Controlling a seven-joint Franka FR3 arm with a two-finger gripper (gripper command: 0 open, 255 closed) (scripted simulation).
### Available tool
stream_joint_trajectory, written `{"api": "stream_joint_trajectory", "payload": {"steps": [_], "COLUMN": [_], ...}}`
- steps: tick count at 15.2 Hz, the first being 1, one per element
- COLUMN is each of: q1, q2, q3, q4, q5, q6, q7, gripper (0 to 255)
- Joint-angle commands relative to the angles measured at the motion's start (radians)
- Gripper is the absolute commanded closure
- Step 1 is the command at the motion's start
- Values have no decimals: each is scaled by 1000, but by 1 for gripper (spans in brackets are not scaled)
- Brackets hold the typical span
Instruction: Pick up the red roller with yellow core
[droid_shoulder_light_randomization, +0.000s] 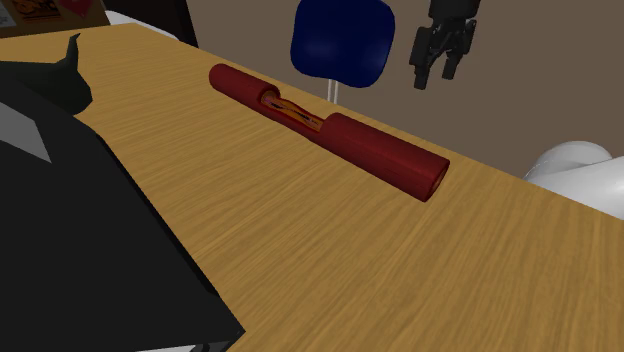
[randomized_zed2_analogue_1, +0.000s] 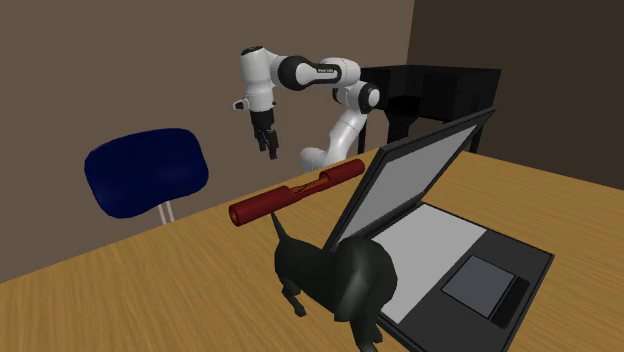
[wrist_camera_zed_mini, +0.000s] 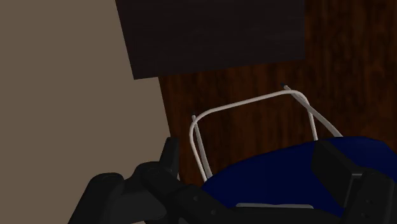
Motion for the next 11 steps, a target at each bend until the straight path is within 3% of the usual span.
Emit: {"api": "stream_joint_trajectory", "payload": {"steps": [1,11], "q1": [0,66], "q2": [0,138], "q3": [0,200], "q4": [0,146], "q5": [0,136], "q6": [0,54], "q7": [0,180], "gripper": [0,0]}}
